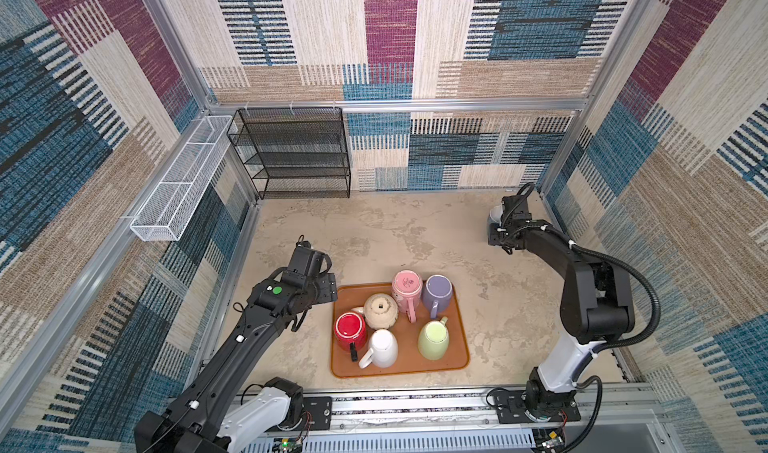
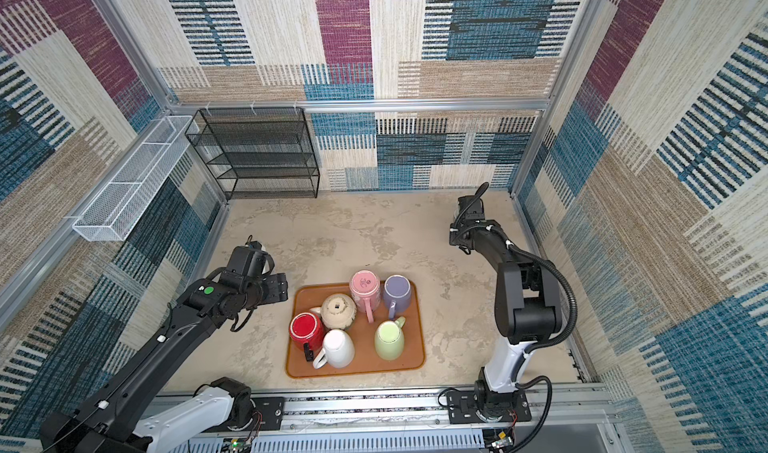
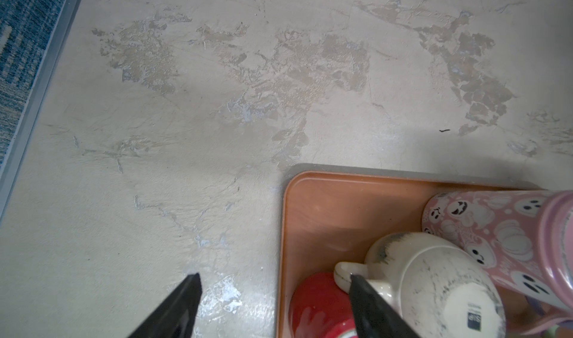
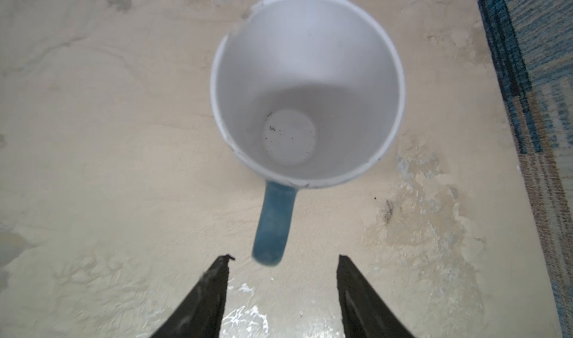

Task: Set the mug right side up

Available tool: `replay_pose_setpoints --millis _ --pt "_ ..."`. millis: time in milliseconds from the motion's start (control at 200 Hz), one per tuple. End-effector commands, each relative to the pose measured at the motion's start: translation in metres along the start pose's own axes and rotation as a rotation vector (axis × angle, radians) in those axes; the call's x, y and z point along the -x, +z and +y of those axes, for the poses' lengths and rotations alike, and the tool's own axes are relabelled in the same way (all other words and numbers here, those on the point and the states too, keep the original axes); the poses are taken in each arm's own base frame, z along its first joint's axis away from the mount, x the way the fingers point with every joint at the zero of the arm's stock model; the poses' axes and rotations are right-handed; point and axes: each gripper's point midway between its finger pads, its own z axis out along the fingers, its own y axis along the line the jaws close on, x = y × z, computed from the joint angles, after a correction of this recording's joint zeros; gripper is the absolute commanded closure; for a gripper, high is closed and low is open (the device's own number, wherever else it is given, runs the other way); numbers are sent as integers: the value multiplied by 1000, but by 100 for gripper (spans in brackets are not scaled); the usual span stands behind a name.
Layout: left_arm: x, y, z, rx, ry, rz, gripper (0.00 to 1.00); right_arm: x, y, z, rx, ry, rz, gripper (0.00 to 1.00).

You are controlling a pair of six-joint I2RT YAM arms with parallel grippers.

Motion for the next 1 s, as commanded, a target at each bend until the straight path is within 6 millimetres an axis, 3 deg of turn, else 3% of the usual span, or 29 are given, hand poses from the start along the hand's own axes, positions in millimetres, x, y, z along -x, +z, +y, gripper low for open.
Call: replay_pose_setpoints --millis 0,175,376,511,731,992 --pt "-6 5 -7 -32 43 48 31 16 -22 17 119 64 -106 42" --pt "-18 22 -9 -10 53 142 45 9 -63 54 304 98 -223 42" --pt "-37 48 -10 -30 -21 263 61 -13 -93 104 456 43 -278 43" --pt "-42 60 -8 -33 -84 261 64 -23 -111 129 572 15 -293 44" --pt "-45 79 -15 -80 -113 275 65 -30 -142 149 718 14 -328 45" --pt "-57 104 -28 -126 -95 365 62 -28 -162 153 754 7 -370 46"
